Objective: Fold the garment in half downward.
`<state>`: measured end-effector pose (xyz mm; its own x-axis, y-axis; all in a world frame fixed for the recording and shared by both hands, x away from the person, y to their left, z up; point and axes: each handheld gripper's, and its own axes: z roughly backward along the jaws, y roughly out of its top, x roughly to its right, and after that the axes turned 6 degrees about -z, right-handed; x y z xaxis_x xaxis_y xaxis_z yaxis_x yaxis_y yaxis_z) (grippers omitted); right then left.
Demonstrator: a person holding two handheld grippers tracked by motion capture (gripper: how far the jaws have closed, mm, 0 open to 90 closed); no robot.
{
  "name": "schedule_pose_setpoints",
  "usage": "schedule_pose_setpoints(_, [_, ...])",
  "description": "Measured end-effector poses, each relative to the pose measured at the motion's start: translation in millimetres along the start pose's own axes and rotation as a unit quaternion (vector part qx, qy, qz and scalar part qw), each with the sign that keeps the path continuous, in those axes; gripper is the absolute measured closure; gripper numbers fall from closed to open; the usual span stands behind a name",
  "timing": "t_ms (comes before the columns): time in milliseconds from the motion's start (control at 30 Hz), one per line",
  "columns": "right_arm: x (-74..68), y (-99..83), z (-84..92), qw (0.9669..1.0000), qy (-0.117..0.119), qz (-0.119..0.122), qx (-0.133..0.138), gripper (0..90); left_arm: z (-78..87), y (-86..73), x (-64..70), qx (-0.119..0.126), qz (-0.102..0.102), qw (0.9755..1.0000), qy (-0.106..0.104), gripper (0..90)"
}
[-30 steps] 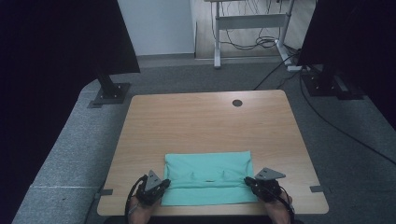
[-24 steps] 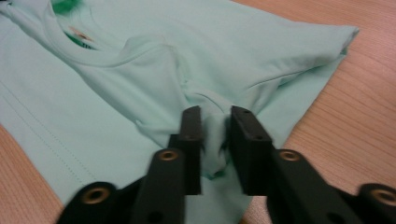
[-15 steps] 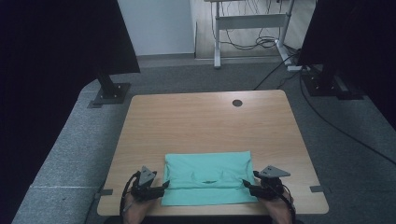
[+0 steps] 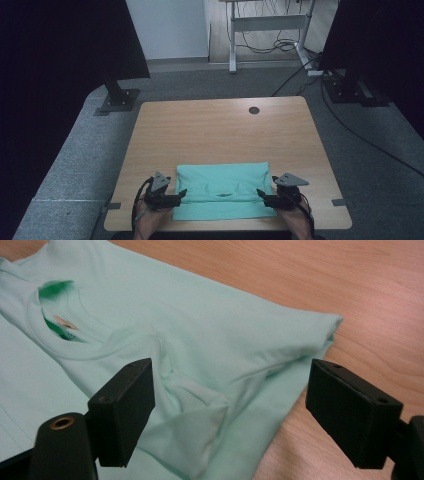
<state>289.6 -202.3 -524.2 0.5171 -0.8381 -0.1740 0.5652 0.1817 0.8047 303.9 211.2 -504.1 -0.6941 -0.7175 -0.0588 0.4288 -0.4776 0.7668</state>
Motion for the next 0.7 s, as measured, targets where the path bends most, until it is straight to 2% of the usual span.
schedule_pose_setpoints(33, [-1.4,2.0,-2.4,1.0,0.003,0.002,0.0,17.7,-6.4,4.0,2.2,-0.003,-0.005,1.0,-0.008,18.1])
schedule_pose_setpoints(133, [-3.2,3.8,-5.0,1.0,0.006,0.007,-0.001,15.9,-12.2,7.2,3.2,-0.005,-0.006,0.9999,-0.01,18.1])
schedule_pose_setpoints(167, [-5.2,5.4,-7.4,0.9998,0.01,0.015,-0.002,15.5,-17.0,9.7,3.8,-0.004,-0.004,0.9998,-0.018,21.1])
schedule_pose_setpoints(267, [-7.2,6.8,-10.1,0.9996,0.012,0.024,-0.005,15.6,-20.9,11.9,4.6,-0.007,-0.003,0.9998,-0.019,23.3])
schedule_pose_setpoints(300, [-8.7,8.2,-12.8,0.9995,0.015,0.028,-0.008,16.7,-24.6,13.4,4.4,-0.01,0.001,0.9995,-0.029,23.7])
schedule_pose_setpoints(400, [-11.1,9.7,-16.9,0.9992,0.018,0.032,-0.012,17.9,-28.6,14.9,3.9,-0.013,0.006,0.9993,-0.036,24.2])
schedule_pose_setpoints(533, [-14.0,11.6,-20.7,0.9991,0.026,0.033,-0.011,21.8,-31.0,16.2,4.3,-0.013,0.003,0.9994,-0.034,24.3])
schedule_pose_setpoints(700, [-18.4,15.2,-23.5,0.999,0.033,0.03,-0.011,31.4,-35.4,22.3,11.3,-0.015,-0.023,0.9989,-0.036,27.2])
